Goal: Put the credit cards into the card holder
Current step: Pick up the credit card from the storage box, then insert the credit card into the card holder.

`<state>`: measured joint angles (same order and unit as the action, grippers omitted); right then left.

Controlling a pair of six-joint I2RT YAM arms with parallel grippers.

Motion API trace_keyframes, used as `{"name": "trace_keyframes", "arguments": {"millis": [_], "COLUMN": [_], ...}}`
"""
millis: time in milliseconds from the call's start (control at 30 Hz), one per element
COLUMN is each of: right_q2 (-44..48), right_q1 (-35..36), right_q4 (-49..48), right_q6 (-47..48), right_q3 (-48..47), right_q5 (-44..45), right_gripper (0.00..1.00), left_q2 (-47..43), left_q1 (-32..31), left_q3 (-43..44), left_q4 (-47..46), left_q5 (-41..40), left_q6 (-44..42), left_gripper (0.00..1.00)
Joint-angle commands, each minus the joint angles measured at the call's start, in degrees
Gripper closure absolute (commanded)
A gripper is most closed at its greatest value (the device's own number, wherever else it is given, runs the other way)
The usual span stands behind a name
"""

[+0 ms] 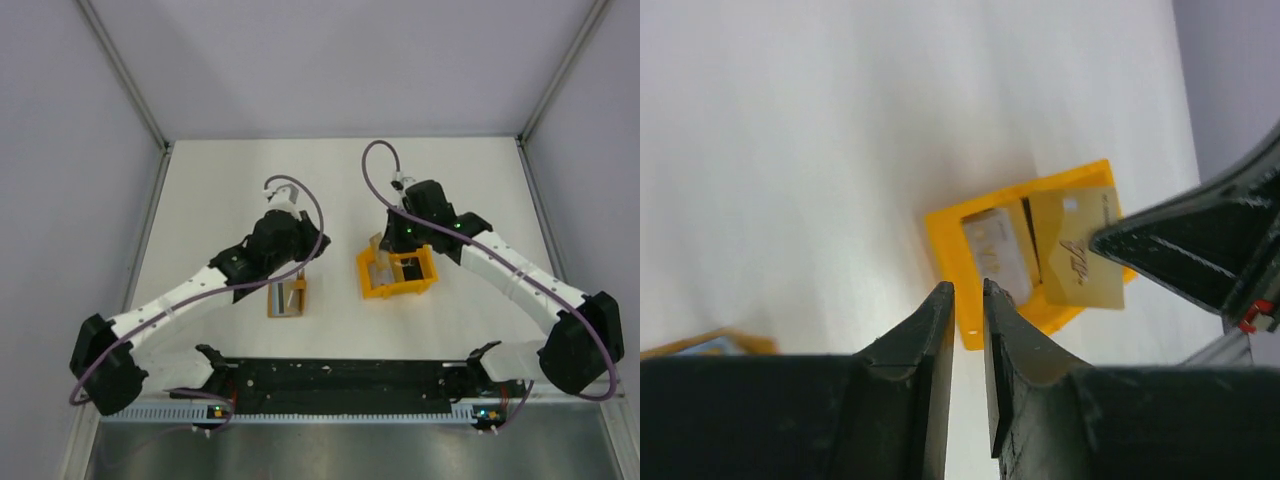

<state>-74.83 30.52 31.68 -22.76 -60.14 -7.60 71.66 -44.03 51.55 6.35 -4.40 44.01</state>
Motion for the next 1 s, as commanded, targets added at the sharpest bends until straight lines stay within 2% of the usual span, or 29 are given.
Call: {"name": "trace_keyframes", "arguments": {"millis": [0,233,400,500,733,967], "right_q2": [0.3,-6.2,-16.82,-22.19,-30.81,-27.57], "right_q1": [5.94,17.36,24.05,25.81,26.52,26.52], "right_q4": [-6.27,-13.65,-15.42,-17.35,-21.58,-21.66], "right_q6": [-4.48,-9.66,-12.47,-14.05,-16.08,-14.24], "right_q3": [-4.19,-10.34,-17.55,-19.31,-21.15,-12.82], "right_q5": [-3.04,0.56,3.1,4.34,0.22,6.44], "right_gripper": [1.0,1.0,1.0,1.0,1.0,1.0], "left_q2": [-11.25,-24.36,-30.86,-32.54,-33.25,-33.43], "left_q1": [2.89,13.52,19.24,20.21,20.56,20.56], "left_q3": [-6.09,-16.91,-23.41,-26.32,-29.84,-32.73], "left_q4": [10.6,18.34,20.02,19.75,18.27,13.0], "left_q5": [-16.41,-16.34,-12.57,-11.07,-7.82,-3.07], "left_q6": [1.51,6.69,10.04,10.48,10.4,8.38], "left_gripper": [0.76,0.72,0.72,0.72,0.72,0.69]}}
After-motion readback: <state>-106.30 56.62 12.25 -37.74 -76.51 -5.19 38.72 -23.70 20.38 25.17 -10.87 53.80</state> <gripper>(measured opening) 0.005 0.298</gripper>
